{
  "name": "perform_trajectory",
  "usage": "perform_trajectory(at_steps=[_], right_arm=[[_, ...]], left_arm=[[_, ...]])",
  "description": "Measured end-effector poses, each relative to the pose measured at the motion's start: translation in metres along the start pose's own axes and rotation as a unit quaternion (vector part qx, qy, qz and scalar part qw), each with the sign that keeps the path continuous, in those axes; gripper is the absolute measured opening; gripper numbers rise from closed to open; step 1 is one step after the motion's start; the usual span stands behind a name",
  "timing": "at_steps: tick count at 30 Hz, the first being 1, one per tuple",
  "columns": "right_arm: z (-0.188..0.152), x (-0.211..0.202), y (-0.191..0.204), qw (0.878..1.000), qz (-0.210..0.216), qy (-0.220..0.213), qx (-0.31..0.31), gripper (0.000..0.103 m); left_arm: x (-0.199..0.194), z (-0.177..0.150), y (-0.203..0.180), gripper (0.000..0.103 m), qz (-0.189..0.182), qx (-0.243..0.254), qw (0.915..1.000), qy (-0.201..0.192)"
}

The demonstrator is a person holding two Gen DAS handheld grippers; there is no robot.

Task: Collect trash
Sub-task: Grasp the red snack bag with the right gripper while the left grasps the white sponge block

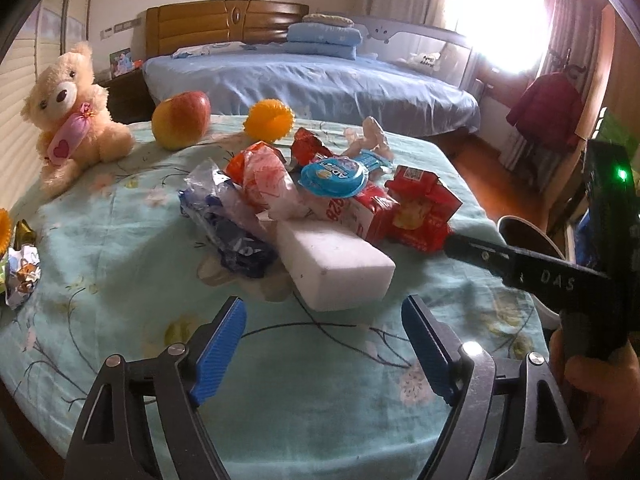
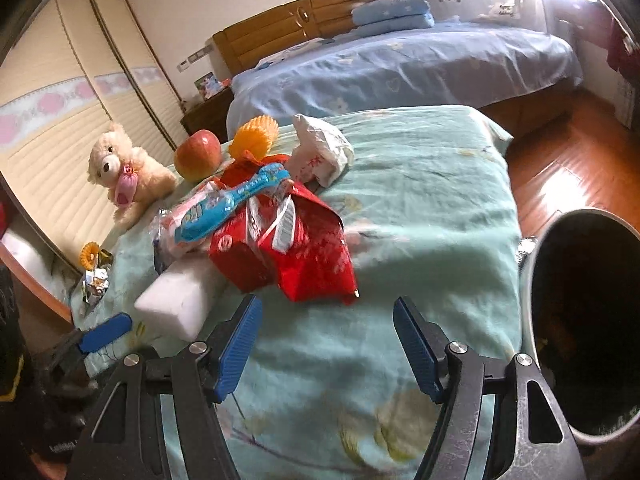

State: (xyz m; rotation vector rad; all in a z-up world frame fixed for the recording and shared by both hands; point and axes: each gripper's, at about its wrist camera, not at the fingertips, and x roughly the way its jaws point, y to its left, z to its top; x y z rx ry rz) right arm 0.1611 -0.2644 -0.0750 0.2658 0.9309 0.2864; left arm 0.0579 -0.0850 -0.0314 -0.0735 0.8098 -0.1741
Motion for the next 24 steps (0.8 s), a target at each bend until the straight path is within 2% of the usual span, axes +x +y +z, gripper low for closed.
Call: perform_trajectory(at_steps=[7, 9, 10, 11, 12, 13, 15, 16, 24], right_arm=[[0.014, 0.023, 0.001, 1.000, 0.016, 0.013, -0.005, 0.070], [0.015, 0.031, 0.003, 1.000, 0.015, 0.020, -0.009, 0.069], [0.015, 0.034, 0.004, 1.000, 0.014, 0.023, -0.010, 0.063], [0.016, 0.036, 0.004, 1.000, 0.013, 0.024, -0.011, 0.056], [0.016, 0.037, 0.005, 1.000, 0.010, 0.024, -0.014, 0.043], [0.016, 0.036, 0.006, 1.000, 0.009, 0.025, -0.017, 0.041], [0.014, 0.033, 0.008, 0.999, 0.007, 0.022, -0.022, 0.031], [0.014, 0.032, 0.008, 0.999, 0.007, 0.021, -0.023, 0.030], [-0.001, 0.004, 0.005, 1.000, 0.005, 0.002, -0.009, 0.025]], left_arm=[[0.012, 0.016, -0.001, 0.080, 0.021, -0.005, 0.9998, 0.003], [0.013, 0.017, 0.001, 0.077, 0.017, -0.009, 0.9998, 0.004], [0.015, 0.019, 0.001, 0.066, 0.014, -0.009, 0.9999, 0.003], [0.015, 0.017, 0.001, 0.059, 0.007, -0.006, 1.0000, 0.003], [0.014, 0.016, -0.001, 0.047, -0.007, -0.002, 1.0000, 0.007], [0.017, 0.017, -0.001, 0.042, -0.016, 0.002, 0.9998, 0.009], [0.012, 0.014, -0.006, 0.040, -0.010, 0.018, 0.9998, 0.004], [0.008, 0.011, -0.007, 0.039, -0.012, 0.021, 0.9997, 0.001], [-0.007, 0.011, -0.008, 0.036, -0.051, 0.023, 0.9982, -0.018]])
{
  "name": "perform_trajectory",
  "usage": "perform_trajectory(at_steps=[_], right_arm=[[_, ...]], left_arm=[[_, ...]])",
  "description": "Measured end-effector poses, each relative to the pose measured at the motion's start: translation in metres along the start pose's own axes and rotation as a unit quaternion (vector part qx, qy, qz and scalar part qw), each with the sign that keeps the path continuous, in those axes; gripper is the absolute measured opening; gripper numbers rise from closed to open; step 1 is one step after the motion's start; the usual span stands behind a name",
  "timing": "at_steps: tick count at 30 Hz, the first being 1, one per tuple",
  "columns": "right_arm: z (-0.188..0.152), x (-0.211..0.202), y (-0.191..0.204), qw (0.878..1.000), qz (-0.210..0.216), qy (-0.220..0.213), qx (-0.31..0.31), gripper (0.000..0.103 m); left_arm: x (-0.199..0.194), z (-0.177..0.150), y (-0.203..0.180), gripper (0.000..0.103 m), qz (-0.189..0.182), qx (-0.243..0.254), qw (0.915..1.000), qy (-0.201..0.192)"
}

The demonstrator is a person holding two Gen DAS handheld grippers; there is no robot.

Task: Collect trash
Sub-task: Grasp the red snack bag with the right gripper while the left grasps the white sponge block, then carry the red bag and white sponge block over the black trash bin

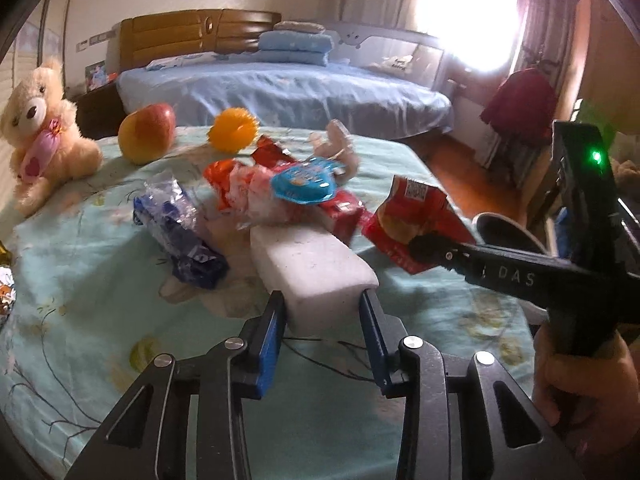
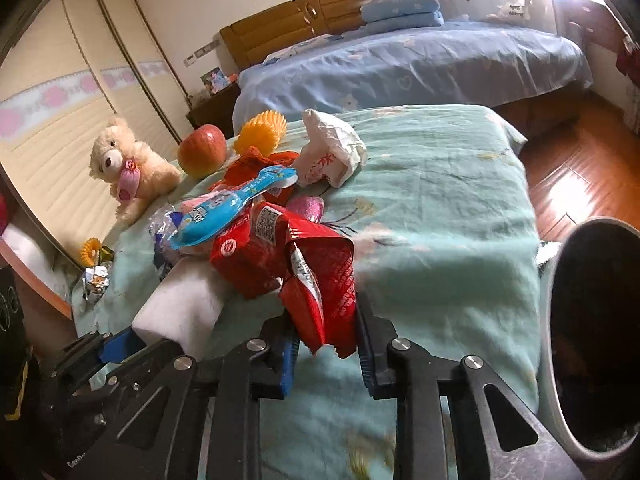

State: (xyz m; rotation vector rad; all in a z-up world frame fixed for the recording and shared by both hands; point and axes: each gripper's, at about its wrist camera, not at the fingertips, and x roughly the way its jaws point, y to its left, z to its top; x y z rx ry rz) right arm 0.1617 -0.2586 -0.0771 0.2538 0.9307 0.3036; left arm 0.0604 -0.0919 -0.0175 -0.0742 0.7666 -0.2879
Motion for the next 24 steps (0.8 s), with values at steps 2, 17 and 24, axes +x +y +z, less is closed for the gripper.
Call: perform_trajectory(at_steps=[2, 17, 24], right_arm=[[-0.004, -0.008, -0.003, 1.000, -0.002, -0.005, 0.006, 0.025], [-0.039, -0.061, -0.044, 0.995, -0.020, -0.042, 0.084, 0.025], [-0.049, -0.066, -0.059, 0.992, -0.013, -0.046, 0.113, 0.029]], left_arm=[[0.008, 0.007, -0.002, 0.036, -0.009, 0.007, 0.9999, -0.004], [0.011, 0.004, -0.032, 0.036, -0.059, 0.054, 0.9967, -0.009], [0.016, 0.005, -0.039, 0.036, -0.067, 0.063, 0.9958, -0.005]])
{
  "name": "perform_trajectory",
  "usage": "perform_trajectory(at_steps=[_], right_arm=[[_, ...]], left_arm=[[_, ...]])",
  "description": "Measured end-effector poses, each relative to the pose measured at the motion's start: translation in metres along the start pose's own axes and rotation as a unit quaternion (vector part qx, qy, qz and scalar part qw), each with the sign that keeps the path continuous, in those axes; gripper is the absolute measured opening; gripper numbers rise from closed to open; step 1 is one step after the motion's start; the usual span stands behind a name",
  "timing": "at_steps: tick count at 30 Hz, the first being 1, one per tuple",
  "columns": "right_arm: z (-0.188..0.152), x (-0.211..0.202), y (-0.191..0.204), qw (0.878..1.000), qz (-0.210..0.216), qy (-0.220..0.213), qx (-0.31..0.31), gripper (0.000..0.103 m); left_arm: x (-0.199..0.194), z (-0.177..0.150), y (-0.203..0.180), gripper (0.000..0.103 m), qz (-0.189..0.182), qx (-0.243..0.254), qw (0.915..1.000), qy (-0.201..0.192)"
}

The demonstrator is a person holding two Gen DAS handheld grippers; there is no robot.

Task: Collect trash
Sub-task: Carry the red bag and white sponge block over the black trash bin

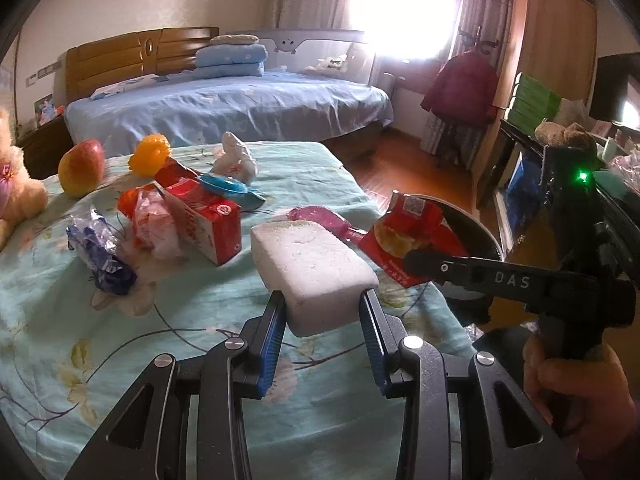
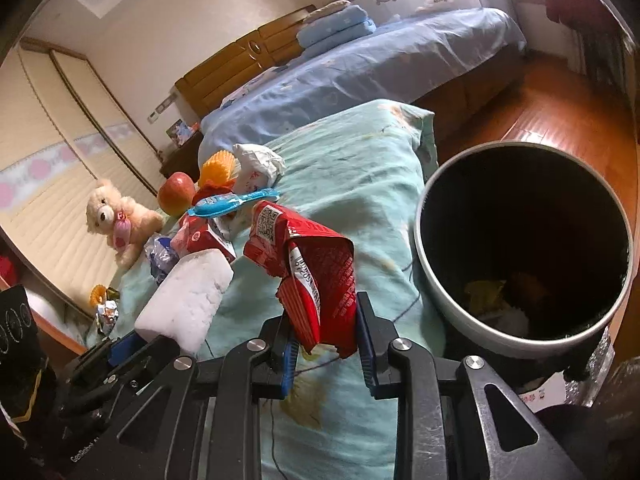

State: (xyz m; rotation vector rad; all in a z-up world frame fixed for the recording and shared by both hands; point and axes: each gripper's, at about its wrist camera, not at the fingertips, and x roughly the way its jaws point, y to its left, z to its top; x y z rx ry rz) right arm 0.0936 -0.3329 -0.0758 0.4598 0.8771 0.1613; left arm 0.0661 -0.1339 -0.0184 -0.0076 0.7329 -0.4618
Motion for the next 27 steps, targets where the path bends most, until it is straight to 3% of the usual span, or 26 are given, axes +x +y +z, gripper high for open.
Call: perform_trajectory(at_steps=[27], right_arm=[[-0.016, -0.021, -0.008, 1.000, -0.018, 0.010, -0.012, 0.029]], left_arm=[[0.032, 0.015, -0.014, 0.036, -0.022, 0.027, 0.9994, 0.005]])
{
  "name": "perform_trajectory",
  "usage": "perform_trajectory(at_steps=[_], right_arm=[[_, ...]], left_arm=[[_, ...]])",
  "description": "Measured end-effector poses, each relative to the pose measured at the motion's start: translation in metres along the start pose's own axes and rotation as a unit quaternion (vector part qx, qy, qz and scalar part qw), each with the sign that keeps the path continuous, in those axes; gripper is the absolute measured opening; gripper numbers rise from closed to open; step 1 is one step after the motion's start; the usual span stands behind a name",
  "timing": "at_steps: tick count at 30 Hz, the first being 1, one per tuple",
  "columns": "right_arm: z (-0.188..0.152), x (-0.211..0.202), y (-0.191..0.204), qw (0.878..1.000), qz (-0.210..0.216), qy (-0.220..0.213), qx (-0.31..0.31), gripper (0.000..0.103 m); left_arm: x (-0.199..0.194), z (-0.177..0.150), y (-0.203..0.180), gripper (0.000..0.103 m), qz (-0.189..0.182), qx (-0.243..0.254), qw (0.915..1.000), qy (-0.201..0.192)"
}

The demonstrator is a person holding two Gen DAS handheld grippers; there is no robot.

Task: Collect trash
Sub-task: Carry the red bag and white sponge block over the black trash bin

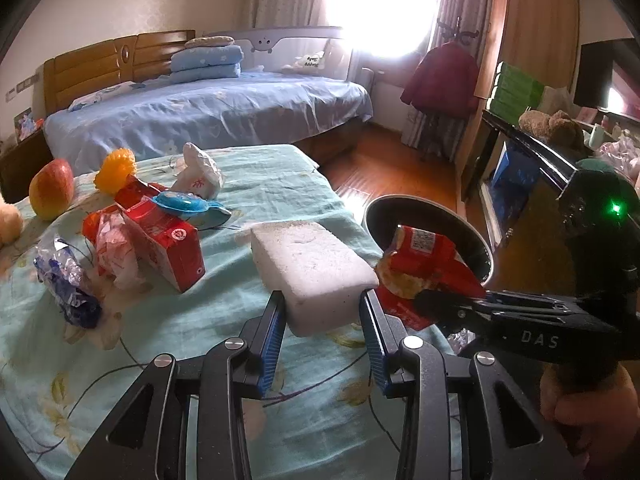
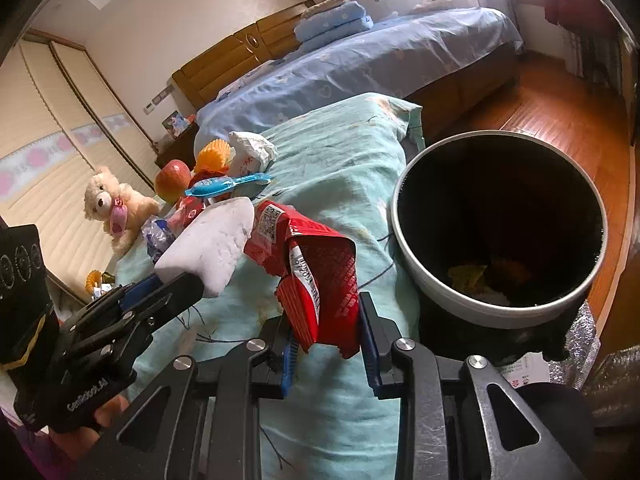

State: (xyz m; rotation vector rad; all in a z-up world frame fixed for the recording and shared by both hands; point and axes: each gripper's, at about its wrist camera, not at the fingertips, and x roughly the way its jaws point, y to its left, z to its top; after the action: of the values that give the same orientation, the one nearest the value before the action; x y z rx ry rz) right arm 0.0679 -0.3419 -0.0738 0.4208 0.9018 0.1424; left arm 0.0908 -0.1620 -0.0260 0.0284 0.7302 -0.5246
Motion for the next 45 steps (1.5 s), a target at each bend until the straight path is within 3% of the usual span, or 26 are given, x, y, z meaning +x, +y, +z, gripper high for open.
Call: perform_trajectory(at_steps=[9, 11, 16, 28, 36, 45], right_arm=[[-0.003, 0.000, -0.002, 1.000, -0.010, -0.001, 0.005, 0.033], [-0.001, -0.002, -0.003, 1.000, -0.008, -0.002, 0.009, 0.039], [0.002, -0.016, 0.000, 0.999, -0.038, -0.026, -0.007, 0.026], [0.011, -0.025, -0.007, 0.996, -0.065, -0.053, 0.003, 0.025], [0.018, -0.029, -0.011, 0.997, -0.042, -0.063, 0.018, 0.025], [0.047, -0.022, 0.016, 0.997, -0.024, -0.077, -0.012, 0.025]], left_arm=[[0.004, -0.001, -0.001, 0.036, -0.005, 0.002, 1.0000, 0.005], [0.003, 0.000, -0.001, 0.036, -0.006, 0.002, 1.0000, 0.004], [0.004, -0.002, 0.001, 0.036, -0.009, 0.001, 0.9999, 0.006], [0.003, 0.000, 0.000, 0.036, -0.016, 0.005, 0.9999, 0.002], [0.006, 0.004, 0.002, 0.036, -0.018, 0.005, 0.9998, 0.000], [0.004, 0.008, 0.017, 0.036, -0.010, -0.006, 0.9999, -0.007]])
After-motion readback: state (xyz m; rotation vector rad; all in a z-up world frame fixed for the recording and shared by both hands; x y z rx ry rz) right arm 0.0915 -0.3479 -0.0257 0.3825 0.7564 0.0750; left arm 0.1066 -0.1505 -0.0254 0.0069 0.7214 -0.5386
